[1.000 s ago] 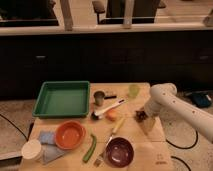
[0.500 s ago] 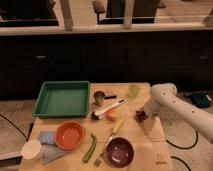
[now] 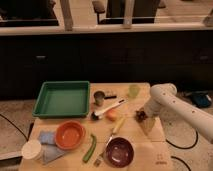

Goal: Place grapes in red bowl

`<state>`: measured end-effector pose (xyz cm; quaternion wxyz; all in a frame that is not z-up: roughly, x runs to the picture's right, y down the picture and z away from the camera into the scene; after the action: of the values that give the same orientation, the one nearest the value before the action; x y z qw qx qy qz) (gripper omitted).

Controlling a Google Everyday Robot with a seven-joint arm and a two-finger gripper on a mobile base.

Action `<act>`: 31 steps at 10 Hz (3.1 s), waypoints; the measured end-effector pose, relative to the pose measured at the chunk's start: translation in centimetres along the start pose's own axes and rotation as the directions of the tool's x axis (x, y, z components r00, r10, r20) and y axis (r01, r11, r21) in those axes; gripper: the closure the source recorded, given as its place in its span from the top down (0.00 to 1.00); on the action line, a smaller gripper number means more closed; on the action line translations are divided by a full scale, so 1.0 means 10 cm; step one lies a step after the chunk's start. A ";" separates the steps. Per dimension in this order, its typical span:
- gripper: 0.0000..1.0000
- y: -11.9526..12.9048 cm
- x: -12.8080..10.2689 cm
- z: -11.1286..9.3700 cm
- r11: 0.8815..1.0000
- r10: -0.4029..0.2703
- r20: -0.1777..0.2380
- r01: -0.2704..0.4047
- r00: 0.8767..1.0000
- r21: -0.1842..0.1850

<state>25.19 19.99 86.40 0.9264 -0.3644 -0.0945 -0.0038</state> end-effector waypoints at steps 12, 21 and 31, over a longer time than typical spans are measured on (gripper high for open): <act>0.80 0.03 -0.02 0.02 1.000 0.005 0.012 -0.005 1.000 -0.015; 0.80 0.07 -0.04 0.04 1.000 0.012 0.023 -0.011 1.000 -0.027; 0.80 0.10 -0.04 0.05 0.999 0.021 0.034 -0.020 0.999 -0.039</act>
<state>24.84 21.01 86.04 0.9175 -0.3830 -0.1067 0.0100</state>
